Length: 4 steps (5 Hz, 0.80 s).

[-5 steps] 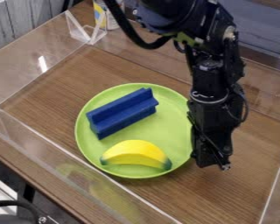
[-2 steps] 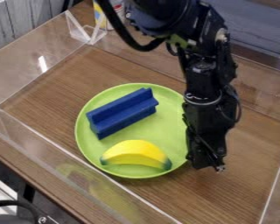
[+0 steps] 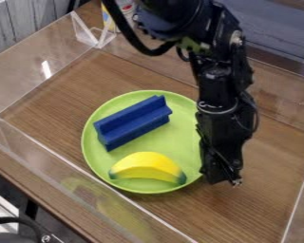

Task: Put the blue object in the green plate

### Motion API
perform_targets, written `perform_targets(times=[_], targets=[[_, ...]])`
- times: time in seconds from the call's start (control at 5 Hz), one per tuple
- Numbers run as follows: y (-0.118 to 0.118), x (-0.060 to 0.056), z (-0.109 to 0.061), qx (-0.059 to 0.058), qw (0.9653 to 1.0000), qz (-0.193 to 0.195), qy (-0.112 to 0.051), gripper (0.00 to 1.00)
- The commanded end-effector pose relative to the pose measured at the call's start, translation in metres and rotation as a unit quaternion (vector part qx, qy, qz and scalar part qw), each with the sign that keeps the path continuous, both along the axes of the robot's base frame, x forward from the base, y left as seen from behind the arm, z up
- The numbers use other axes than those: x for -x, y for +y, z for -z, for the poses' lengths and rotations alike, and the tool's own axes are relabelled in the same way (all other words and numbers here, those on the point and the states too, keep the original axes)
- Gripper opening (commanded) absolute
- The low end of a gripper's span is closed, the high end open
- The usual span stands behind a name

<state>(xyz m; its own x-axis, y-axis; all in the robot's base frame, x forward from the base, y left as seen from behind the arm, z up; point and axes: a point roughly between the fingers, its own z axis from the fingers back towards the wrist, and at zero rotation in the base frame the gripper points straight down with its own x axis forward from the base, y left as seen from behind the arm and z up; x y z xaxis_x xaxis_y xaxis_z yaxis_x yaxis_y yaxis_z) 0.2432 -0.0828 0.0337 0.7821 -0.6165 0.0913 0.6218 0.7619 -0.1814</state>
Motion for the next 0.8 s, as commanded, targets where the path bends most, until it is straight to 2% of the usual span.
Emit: perform_targets(times=[0.0, 0.4, 0.6], targets=[[0.003, -0.005, -0.014, 0.009, 0.9996, -0.007, -0.028, 0.00], [0.005, -0.004, -0.014, 0.014, 0.9995, -0.010, -0.027, 0.00], [0.015, -0.005, -0.022, 0.014, 0.9992, -0.018, -0.031, 0.00]])
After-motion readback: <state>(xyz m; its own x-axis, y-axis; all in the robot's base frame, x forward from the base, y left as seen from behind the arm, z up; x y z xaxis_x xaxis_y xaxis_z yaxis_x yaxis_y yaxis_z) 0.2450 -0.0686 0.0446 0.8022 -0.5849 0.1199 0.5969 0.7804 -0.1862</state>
